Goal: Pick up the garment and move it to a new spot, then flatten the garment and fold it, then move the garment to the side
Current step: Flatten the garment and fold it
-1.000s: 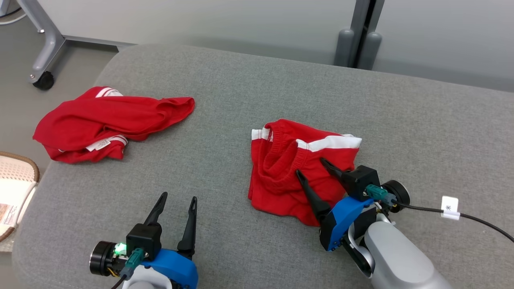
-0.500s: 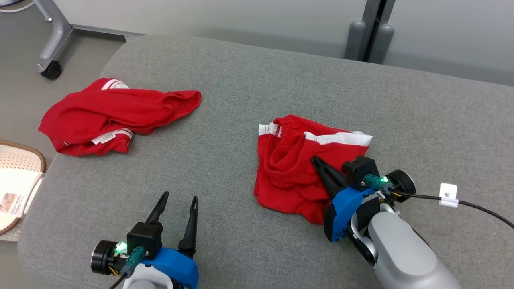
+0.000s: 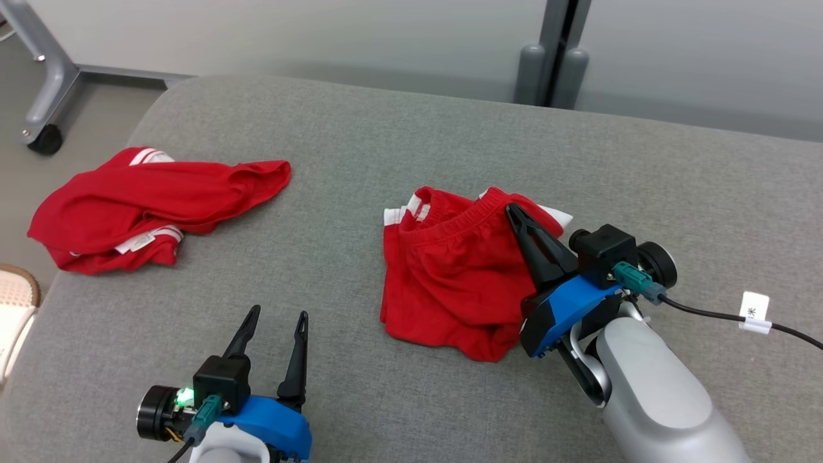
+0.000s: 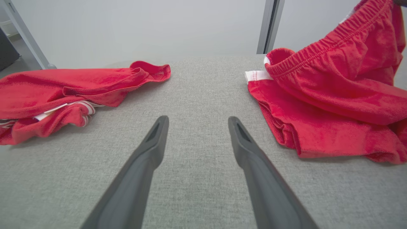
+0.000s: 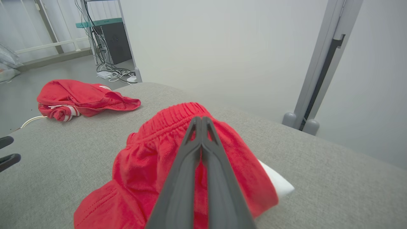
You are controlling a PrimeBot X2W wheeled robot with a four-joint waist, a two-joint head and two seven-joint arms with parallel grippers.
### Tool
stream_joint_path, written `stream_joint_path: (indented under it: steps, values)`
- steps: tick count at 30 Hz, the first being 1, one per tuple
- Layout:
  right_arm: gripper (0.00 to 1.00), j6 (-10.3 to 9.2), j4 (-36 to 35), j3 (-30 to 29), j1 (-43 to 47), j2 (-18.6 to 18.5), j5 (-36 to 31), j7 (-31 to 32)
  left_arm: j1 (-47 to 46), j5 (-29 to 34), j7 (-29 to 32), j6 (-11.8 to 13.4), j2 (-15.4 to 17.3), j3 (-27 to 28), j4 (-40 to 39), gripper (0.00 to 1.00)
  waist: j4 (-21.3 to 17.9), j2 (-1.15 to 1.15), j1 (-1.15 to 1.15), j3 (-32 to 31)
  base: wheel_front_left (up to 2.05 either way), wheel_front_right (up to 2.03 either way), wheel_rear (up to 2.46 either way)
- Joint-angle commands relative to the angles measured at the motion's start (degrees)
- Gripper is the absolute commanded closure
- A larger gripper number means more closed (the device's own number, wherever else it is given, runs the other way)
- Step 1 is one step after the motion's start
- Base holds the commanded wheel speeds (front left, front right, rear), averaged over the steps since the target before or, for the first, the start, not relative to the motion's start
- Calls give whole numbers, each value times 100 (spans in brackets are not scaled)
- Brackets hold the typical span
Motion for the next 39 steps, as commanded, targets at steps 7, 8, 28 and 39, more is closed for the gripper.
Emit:
stream_joint_path:
  steps: [7, 8, 28, 39]
  values:
    - [100, 3, 44, 274, -130, -14, -234, -43, -191, 49, -26, -7, -7, -116, -36, 0, 32, 0, 0, 12, 0, 0, 0]
    - [100, 3, 91, 298, -212, -18, -294, -39, -223, 47, -26, -13, -11, -157, -37, 0, 98, 0, 0, 30, 0, 0, 0]
    - [100, 3, 1845, 555, -1379, -24, -1119, 561, -483, -215, -27, -57, -52, -326, 99, 0, 1336, 0, 0, 664, 0, 0, 0]
    - [0, 2, 1564, 506, -1444, -20, -553, 87, -561, -186, -26, -46, -32, -129, -21, 0, 847, 0, 0, 581, 0, 0, 0]
